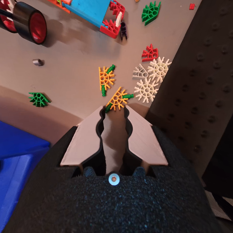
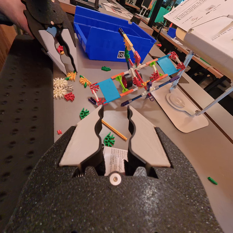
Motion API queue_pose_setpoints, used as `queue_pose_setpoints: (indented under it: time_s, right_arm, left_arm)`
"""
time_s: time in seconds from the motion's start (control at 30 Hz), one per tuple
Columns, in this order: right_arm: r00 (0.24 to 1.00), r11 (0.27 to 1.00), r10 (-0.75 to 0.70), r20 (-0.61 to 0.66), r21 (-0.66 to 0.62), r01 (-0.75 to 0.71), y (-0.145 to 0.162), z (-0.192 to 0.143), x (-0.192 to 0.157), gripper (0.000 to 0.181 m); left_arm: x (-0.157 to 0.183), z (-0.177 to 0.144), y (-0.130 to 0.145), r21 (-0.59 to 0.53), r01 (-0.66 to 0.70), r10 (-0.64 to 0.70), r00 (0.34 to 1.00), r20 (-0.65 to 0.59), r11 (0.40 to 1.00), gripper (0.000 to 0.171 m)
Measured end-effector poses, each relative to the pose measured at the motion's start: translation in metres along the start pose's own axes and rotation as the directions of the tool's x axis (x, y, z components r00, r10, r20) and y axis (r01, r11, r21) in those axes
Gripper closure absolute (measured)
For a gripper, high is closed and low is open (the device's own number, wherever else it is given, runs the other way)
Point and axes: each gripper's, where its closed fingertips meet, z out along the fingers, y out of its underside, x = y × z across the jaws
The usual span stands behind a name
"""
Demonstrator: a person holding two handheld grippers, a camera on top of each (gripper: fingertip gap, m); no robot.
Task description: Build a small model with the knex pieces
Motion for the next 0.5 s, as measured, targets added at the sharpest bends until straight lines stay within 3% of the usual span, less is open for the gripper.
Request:
queue_pose_setpoints:
  time_s: [0.2,0.5]
  right_arm:
    - [1.0,0.999,-0.022,-0.013,-0.026,0.022,0.002,0.005,-0.001,0.144]
    - [0.995,0.996,-0.062,-0.073,-0.065,0.058,-0.015,0.024,0.002,0.143]
  left_arm:
    - [-0.007,-0.003,0.003,-0.039,-0.048,0.053,0.99,0.128,0.998,0.143]
    - [-0.014,-0.017,-0.009,0.023,-0.054,0.048,0.977,0.206,0.998,0.143]
